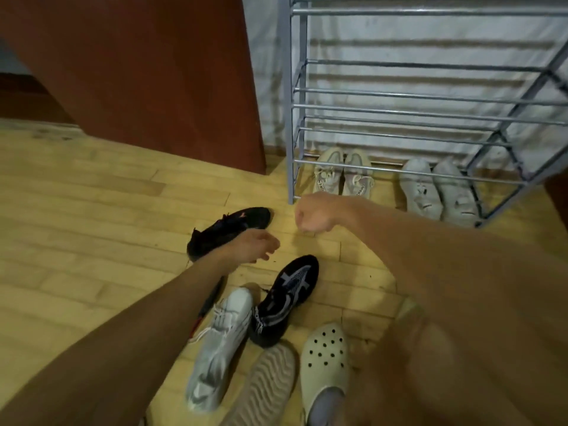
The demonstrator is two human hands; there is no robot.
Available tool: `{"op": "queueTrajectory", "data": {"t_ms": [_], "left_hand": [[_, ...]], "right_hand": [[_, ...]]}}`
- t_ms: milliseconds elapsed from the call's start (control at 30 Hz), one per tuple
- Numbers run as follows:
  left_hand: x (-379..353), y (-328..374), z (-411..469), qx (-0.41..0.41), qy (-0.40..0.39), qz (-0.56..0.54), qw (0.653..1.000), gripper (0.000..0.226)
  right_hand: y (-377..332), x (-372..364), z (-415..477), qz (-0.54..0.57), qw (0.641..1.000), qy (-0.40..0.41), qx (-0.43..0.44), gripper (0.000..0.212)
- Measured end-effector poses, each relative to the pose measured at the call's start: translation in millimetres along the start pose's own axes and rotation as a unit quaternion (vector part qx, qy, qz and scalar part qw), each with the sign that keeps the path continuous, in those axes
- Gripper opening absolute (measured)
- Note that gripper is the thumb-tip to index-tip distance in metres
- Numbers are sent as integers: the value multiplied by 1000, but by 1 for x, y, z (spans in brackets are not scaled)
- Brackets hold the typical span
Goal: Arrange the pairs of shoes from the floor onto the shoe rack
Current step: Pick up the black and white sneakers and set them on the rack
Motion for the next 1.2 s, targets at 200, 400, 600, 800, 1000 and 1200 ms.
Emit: {"op": "queueTrajectory", "data": {"t_ms": [200,400,600,800,1000,1200], "left_hand": [[-73,-92,-27,32,-49,27,998,22],[-101,-153,-24,129,-19,45,990,75],[-127,-153,-1,145,10,-8,989,59],[-125,-157,17,255,68,30,964,63],[-162,-142,9,281,-32,-173,944,37],[-159,-129,-5,302,-67,-203,929,11]], "right_hand": [[26,-70,-11,-3,995,-92,-34,27],[30,-74,-4,9,995,-95,-15,28],[34,-73,7,9,995,-98,7,29],[66,-70,6,8,994,-105,-31,31],[79,-72,-1,5,991,-121,-59,32],[69,-67,-4,42,994,-98,-36,31]]}}
Point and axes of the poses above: each hand's wrist, its own z-axis towards the middle knuckle, its own x-axis out of the back of the hand, y = z × x, the point moved 7 cm from there along z, towards the middle knuckle, and after that the axes turned 11 degrees about z, right-handed, at the moved point
